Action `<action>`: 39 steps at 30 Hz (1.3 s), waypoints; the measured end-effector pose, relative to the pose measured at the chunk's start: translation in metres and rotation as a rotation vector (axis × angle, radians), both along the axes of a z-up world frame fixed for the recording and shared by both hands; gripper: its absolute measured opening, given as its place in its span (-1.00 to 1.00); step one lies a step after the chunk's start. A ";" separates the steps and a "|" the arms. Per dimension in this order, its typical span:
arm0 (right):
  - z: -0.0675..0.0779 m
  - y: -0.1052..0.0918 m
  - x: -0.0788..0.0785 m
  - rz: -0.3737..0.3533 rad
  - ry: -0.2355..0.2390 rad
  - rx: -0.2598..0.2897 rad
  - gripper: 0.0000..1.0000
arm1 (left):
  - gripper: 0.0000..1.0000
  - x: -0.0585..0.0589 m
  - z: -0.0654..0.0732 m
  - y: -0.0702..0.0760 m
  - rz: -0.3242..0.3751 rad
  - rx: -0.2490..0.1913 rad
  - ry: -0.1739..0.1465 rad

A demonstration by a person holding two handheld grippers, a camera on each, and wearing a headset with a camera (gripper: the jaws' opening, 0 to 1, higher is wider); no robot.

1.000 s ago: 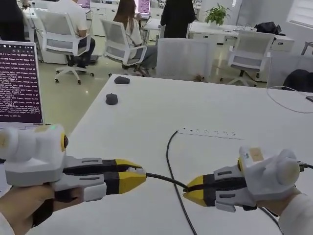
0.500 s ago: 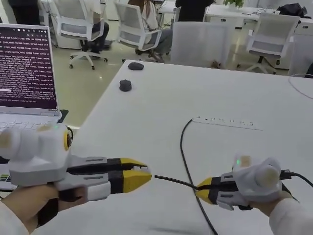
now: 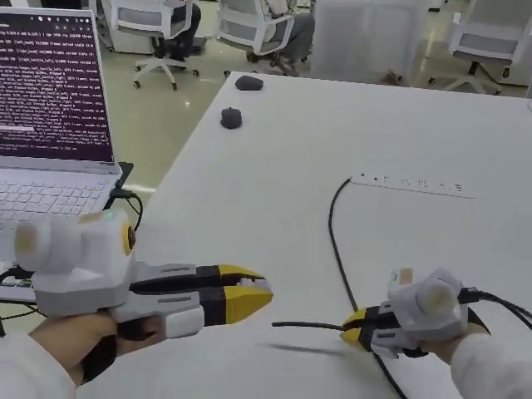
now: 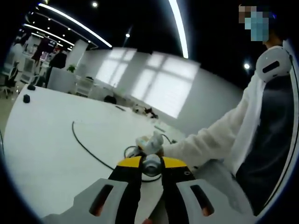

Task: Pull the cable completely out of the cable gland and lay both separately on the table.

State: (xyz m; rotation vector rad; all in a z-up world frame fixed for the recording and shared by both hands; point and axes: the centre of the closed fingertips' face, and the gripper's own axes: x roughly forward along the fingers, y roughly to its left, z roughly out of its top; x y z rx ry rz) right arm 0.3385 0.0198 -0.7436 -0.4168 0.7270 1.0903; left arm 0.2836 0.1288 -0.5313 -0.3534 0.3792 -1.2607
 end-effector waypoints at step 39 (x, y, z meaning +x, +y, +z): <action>0.089 -0.043 -0.032 -0.139 -0.110 0.197 -0.30 | -0.67 0.088 -0.115 -0.039 0.030 0.346 -0.144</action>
